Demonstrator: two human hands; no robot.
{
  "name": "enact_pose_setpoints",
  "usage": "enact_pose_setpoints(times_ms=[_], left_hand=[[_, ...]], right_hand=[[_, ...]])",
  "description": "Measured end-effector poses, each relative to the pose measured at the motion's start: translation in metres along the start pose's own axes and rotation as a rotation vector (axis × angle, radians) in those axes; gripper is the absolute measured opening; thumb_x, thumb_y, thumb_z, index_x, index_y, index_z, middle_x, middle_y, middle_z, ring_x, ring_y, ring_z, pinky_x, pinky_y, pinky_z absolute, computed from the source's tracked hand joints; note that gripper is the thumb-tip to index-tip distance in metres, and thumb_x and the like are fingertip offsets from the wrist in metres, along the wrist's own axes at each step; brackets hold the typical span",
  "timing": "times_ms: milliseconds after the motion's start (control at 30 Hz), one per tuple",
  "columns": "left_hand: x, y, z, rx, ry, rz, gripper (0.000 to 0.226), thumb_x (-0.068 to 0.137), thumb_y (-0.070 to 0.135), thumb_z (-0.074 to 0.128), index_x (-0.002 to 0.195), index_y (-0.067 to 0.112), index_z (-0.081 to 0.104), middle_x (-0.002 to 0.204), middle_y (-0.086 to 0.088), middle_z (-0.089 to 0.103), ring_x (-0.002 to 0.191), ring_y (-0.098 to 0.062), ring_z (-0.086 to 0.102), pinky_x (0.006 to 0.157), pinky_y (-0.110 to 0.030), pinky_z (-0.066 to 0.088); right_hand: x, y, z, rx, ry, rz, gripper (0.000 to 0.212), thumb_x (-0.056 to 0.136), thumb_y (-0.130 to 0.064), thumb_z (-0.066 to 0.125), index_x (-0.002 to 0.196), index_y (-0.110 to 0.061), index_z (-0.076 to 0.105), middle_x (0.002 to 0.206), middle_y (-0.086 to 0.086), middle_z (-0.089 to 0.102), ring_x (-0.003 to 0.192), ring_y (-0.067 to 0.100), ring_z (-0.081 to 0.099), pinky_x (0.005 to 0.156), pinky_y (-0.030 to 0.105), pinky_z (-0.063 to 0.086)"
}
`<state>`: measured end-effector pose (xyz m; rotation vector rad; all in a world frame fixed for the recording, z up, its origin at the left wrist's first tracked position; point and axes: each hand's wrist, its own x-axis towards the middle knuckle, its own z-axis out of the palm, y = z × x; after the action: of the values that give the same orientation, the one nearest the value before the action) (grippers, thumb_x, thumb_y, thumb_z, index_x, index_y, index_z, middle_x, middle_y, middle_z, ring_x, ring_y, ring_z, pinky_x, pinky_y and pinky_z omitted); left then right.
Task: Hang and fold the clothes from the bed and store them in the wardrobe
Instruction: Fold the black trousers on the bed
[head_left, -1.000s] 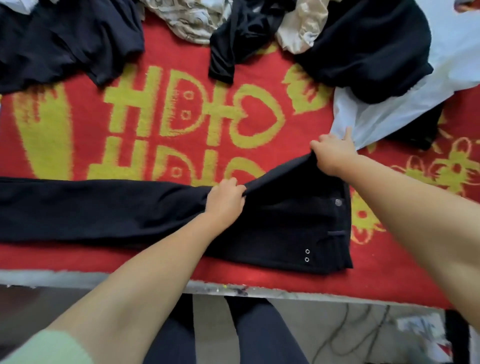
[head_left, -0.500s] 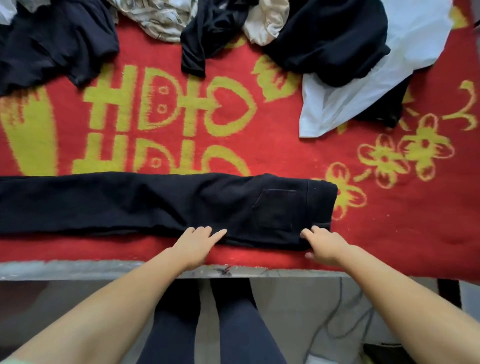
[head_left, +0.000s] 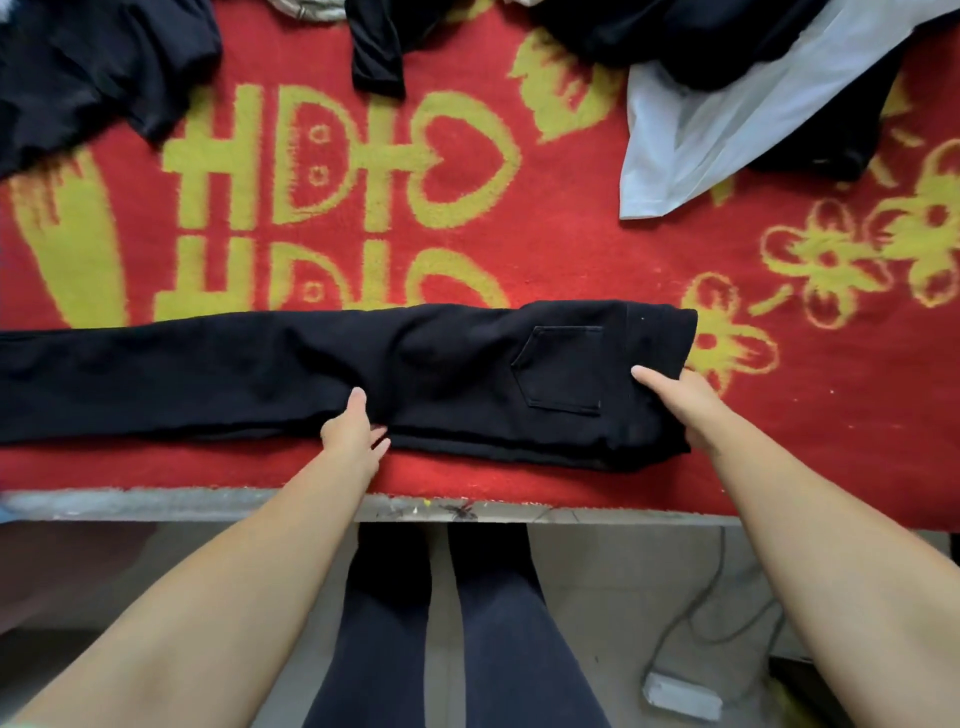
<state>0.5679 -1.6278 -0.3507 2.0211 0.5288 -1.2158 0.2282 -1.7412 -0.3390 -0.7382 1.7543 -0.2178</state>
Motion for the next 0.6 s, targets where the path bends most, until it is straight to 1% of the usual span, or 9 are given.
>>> enact_pose_setpoints(times_ms=[67,133,233,333,367,433,500,567,600], left_hand=[[-0.001,0.003,0.004,-0.164,0.056,-0.056,0.046,0.097,0.033,0.056,0.136,0.011,0.047,0.135,-0.009,0.055,0.121,-0.026,0.056,0.104,-0.042,0.044],[0.001,0.007,0.005,-0.305,0.040,-0.077,0.037,0.098,0.024,0.055,0.133,0.013,0.050,0.136,-0.007,0.055,0.122,-0.024,0.055,0.105,-0.043,0.043],[-0.007,-0.002,0.012,-0.368,-0.016,-0.082,0.017,0.098,0.008,0.050,0.114,0.013,0.053,0.108,-0.007,0.062,0.106,-0.027,0.056,0.103,-0.048,0.045],[-0.024,-0.038,0.029,-0.146,-0.067,-0.131,0.005,0.101,0.010,0.043,0.101,0.010,0.047,0.107,-0.010,0.056,0.114,-0.031,0.055,0.101,-0.043,0.047],[-0.028,-0.046,0.034,-0.095,-0.061,-0.164,0.009,0.102,0.011,0.042,0.094,0.009,0.047,0.107,-0.011,0.056,0.117,-0.030,0.055,0.099,-0.040,0.048],[-0.027,-0.049,0.042,-0.170,-0.050,-0.229,0.006,0.099,0.007,0.047,0.102,0.008,0.052,0.107,-0.010,0.059,0.122,-0.029,0.054,0.097,-0.042,0.047],[-0.021,-0.038,0.044,-0.156,0.051,-0.239,0.030,0.094,0.010,0.056,0.123,0.009,0.050,0.124,-0.011,0.058,0.117,-0.029,0.056,0.098,-0.044,0.045],[-0.013,-0.021,0.037,0.166,0.276,-0.096,0.048,0.088,0.021,0.065,0.126,0.006,0.040,0.136,-0.014,0.047,0.116,-0.029,0.050,0.101,-0.042,0.040],[-0.011,-0.017,0.030,0.368,0.415,0.053,0.060,0.085,0.025,0.068,0.131,0.005,0.035,0.142,-0.015,0.039,0.122,-0.031,0.044,0.105,-0.043,0.036]], right_hand=[[-0.002,-0.008,-0.006,0.016,-0.007,-0.043,0.033,0.091,-0.022,0.066,0.123,-0.015,0.061,0.110,-0.001,0.064,0.093,0.016,0.061,0.082,0.029,0.047],[-0.001,-0.013,-0.029,-0.015,-0.048,-0.152,0.021,0.091,-0.021,0.066,0.111,-0.023,0.063,0.104,-0.006,0.067,0.090,0.010,0.063,0.077,0.027,0.049],[-0.001,-0.012,-0.075,-0.062,0.035,-0.245,0.007,0.090,-0.023,0.067,0.096,-0.025,0.064,0.097,-0.008,0.068,0.087,0.009,0.062,0.073,0.026,0.048],[0.008,0.019,-0.105,-0.150,0.158,-0.137,0.022,0.091,-0.019,0.066,0.112,-0.015,0.063,0.112,0.009,0.066,0.101,0.023,0.060,0.086,0.036,0.047],[0.012,0.030,-0.110,-0.175,0.179,-0.087,0.026,0.092,-0.016,0.065,0.117,-0.010,0.062,0.118,0.014,0.065,0.104,0.025,0.060,0.090,0.038,0.046],[0.020,0.040,-0.114,-0.177,0.187,-0.022,0.028,0.093,-0.011,0.062,0.120,-0.006,0.061,0.123,0.019,0.063,0.102,0.025,0.058,0.089,0.039,0.044],[0.024,0.042,-0.116,-0.182,0.203,0.002,0.028,0.092,-0.009,0.061,0.120,-0.007,0.061,0.123,0.019,0.063,0.101,0.025,0.057,0.086,0.037,0.044],[0.025,0.041,-0.114,-0.218,0.209,-0.006,0.028,0.092,-0.010,0.062,0.120,-0.008,0.062,0.122,0.018,0.064,0.102,0.026,0.059,0.086,0.036,0.044],[0.023,0.039,-0.113,-0.251,0.200,-0.016,0.028,0.092,-0.012,0.062,0.120,-0.010,0.061,0.121,0.016,0.064,0.102,0.026,0.059,0.085,0.036,0.044]])
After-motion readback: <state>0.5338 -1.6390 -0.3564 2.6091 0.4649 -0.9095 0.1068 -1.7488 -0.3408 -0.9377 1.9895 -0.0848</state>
